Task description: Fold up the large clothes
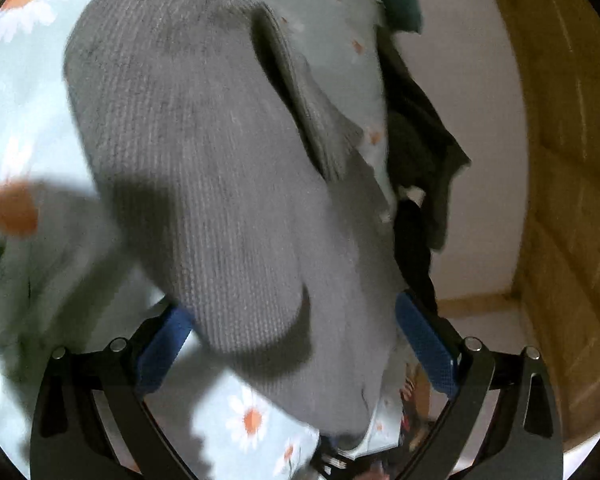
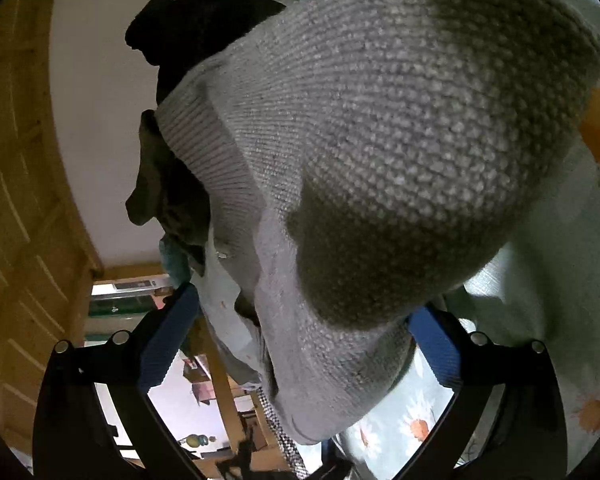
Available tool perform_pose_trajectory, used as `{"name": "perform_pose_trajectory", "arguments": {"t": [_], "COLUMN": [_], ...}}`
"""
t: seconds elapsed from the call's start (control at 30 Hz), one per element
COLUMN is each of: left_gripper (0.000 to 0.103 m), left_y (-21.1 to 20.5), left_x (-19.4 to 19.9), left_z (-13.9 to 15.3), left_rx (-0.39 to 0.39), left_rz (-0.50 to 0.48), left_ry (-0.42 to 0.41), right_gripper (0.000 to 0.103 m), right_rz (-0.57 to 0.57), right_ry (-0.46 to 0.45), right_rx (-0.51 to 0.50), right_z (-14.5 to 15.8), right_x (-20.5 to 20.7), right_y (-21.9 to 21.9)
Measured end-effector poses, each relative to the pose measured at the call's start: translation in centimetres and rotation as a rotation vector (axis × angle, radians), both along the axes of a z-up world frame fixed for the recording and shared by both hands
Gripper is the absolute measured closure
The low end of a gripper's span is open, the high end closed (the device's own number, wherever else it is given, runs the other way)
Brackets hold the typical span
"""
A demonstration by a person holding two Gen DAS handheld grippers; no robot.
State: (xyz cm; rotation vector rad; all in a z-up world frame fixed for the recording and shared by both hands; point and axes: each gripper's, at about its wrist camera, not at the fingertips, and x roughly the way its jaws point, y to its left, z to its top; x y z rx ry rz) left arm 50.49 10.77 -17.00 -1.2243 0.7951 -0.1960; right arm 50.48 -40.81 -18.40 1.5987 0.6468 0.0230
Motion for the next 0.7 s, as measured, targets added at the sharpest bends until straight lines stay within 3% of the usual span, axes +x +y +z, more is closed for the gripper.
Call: {"name": "perform_pose_trajectory", "arguments": {"t": [0.13, 0.17, 0.2, 0.23, 0.3, 0.33, 0.37, 0.5, 0.7], "left_gripper": [0.005, 0.005, 0.006, 0.012, 0.038, 0.062, 0.075, 0.079, 0.080], "left_y": [0.1, 0.4, 0.6, 1.1, 1.8, 2.2, 2.4, 2.7, 2.8], "left_x": [2.7, 3.1, 3.3, 3.4, 3.2, 3.0, 2.9, 2.1, -2.7], "left_z": [0.1, 0.0, -0.2, -0.5, -0.9, -1.2, -1.5, -1.9, -2.2], "left_rx": [-0.004, -0.032, -0.067, -0.108, -0.137, -0.133, -0.123, -0.120, -0.091], "left_rz": [-0.030, -0.035, -0.042, -0.046, -0.052, -0.067, -0.082, -0.120, -0.151], "left_ry": [0.067, 0.074, 0.075, 0.071, 0.077, 0.082, 0.088, 0.063, 0.047], "right_gripper": [0.005, 0.016, 0.044, 0.058, 0.069, 0.071, 0.073, 0.078, 0.079], "right_rz": [0.022, 0.026, 0.038, 0.051, 0.061, 0.067, 0.074, 0.100, 0.135], "right_ry": [-0.019, -0.019, 0.000, 0.021, -0.015, -0.032, -0.052, -0.109, -0.118], "right_rx": [-0.033, -0.048, -0.066, -0.067, -0.039, -0.045, -0.055, -0.048, -0.020], "right_z": [-0.3, -0.3, -0.6, -1.2, -2.1, -2.2, -2.2, -2.3, -2.0], "right_x": [-0.4, -0.4, -0.5, -0.9, -1.3, -1.6, -1.9, -3.5, -7.3], "right_y": [-0.6, -0.6, -0.7, -1.1, -1.5, -1.6, -1.6, -1.7, -2.4]}}
